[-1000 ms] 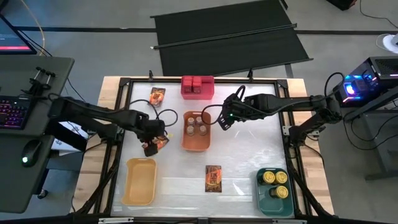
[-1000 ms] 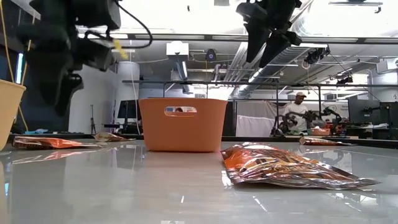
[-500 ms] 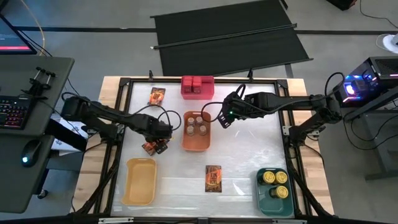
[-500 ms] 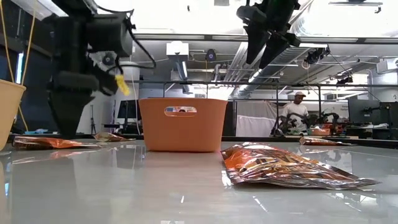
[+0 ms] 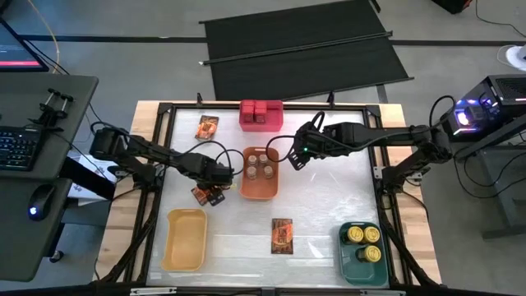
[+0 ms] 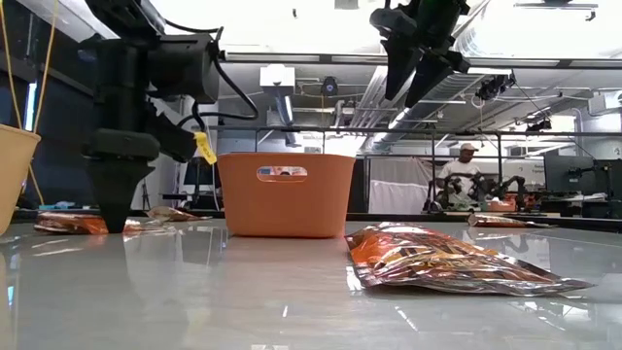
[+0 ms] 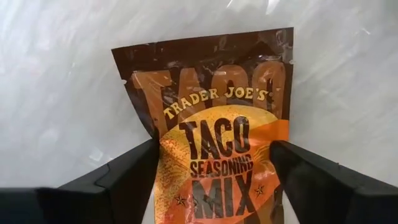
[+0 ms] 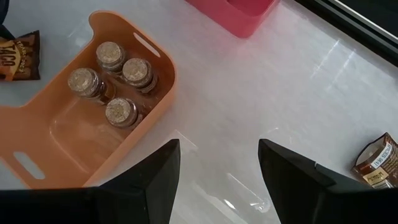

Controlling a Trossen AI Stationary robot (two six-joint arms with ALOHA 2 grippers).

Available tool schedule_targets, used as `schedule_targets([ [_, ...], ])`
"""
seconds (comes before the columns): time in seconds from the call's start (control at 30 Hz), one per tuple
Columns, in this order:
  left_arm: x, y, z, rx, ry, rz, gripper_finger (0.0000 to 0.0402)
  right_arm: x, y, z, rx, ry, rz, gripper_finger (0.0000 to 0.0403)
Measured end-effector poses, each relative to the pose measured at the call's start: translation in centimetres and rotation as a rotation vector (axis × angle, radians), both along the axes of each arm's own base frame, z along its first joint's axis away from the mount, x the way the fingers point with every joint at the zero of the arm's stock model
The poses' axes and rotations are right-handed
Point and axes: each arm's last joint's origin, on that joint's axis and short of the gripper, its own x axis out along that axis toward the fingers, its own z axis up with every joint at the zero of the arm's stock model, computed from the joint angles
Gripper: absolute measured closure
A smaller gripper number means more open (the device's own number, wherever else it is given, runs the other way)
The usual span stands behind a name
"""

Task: Sort spices by type
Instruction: Put the middle left orange spice pack into the yellow bin

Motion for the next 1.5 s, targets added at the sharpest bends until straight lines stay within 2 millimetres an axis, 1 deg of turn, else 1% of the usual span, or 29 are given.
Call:
schedule_targets([
  [0.07,-0.1,0.0,0.3,0.0,-0.016,-0.014,0.0127,0.0,0.0,0.0,0.0,0.0,0.0,0.019],
  [0.1,-0.1,0.0,0.5,0.003,-0.027,-0.014,0.0148,0.0,0.0,0.0,0.0,0.0,0.0,0.019],
  [0.2,-0.4,0.1,1.3,0.03,-0.058,-0.024,0.024,0.0,0.0,0.0,-0.002,0.002,0.005,0.019],
  [0.3,-0.9,0.2,2.5,0.061,-0.093,-0.06,0.0351,0.0,0.0,0.0,-0.004,0.004,0.009,0.019],
  [0.33,-1.2,0.2,3.0,0.068,-0.106,-0.075,0.0373,0.0,0.0,0.0,-0.004,0.005,0.009,0.019],
  [0.37,-1.5,0.3,3.6,0.07,-0.117,-0.077,0.0382,0.0,0.0,0.0,-0.004,0.005,0.009,0.019],
  [0.43,-2.4,0.4,4.9,0.071,-0.144,-0.063,0.0372,0.0,0.0,0.0,-0.004,0.005,0.009,0.019],
  [0.5,-3.6,0.5,6.9,0.068,-0.174,-0.023,0.0361,0.0,0.0,0.0,-0.004,0.005,0.01,0.019],
  [0.6,-5.6,0.0,10.1,0.013,-0.265,0.061,0.037,0.0,0.0,0.0,-0.007,0.007,0.016,0.019],
  [0.7,-7.8,-1.4,12.4,-0.148,-0.379,0.185,0.0392,0.0,0.0,0.0,-0.007,0.008,0.015,0.019],
  [0.8,-10.0,-3.5,13.3,-0.258,-0.384,0.346,0.0391,0.0,0.0,0.0,-0.006,0.009,0.015,0.019],
  [0.87,-11.1,-5.0,13.3,-0.292,-0.347,0.425,0.0392,0.0,0.0,0.0,-0.007,0.01,0.016,0.019],
  [0.93,-11.7,-6.8,13.2,-0.322,-0.333,0.472,0.0392,0.0,0.0,0.0,-0.01,0.014,0.023,0.019],
  [1.1,-11.7,-11.6,11.9,-0.363,-0.278,0.551,0.0394,0.0,-0.2,0.0,-0.027,0.03,0.056,0.019],
  [1.23,-11.2,-14.8,10.4,-0.397,-0.239,0.617,0.0395,-0.1,-0.6,0.0,-0.036,0.04,0.064,0.019],
  [1.33,-10.7,-16.2,9.3,-0.386,-0.232,0.647,0.0392,-0.2,-1.2,0.0,-0.039,0.044,0.053,0.019],
  [1.5,-9.9,-17.0,7.6,-0.315,-0.209,0.678,0.0367,-0.2,-2.0,0.0,-0.006,0.041,0.062,0.019],
])
